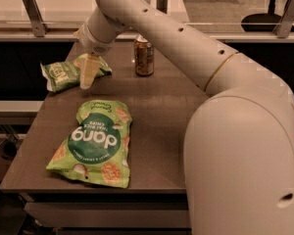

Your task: Pick green jalapeno chip bag

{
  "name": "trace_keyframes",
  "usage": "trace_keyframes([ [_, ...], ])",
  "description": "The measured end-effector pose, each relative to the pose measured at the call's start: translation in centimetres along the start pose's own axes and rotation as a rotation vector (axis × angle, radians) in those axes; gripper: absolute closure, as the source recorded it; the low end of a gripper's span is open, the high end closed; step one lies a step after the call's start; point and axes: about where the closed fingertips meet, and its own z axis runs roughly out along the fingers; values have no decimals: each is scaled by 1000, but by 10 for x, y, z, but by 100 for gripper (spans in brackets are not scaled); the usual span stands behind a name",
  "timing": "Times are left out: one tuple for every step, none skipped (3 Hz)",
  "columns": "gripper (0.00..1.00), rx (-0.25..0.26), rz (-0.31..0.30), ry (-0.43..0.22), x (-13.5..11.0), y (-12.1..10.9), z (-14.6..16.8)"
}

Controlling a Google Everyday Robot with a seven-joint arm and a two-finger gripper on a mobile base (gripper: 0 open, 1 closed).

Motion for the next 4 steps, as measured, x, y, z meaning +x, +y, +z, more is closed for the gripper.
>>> trace_keyframes([
  [0,-9,15,3,0,2,6],
  [0,-43,15,0,1,-2,14],
  [0,-125,20,-20,5,-7,32],
  [0,-247,38,-58,12,0,69],
])
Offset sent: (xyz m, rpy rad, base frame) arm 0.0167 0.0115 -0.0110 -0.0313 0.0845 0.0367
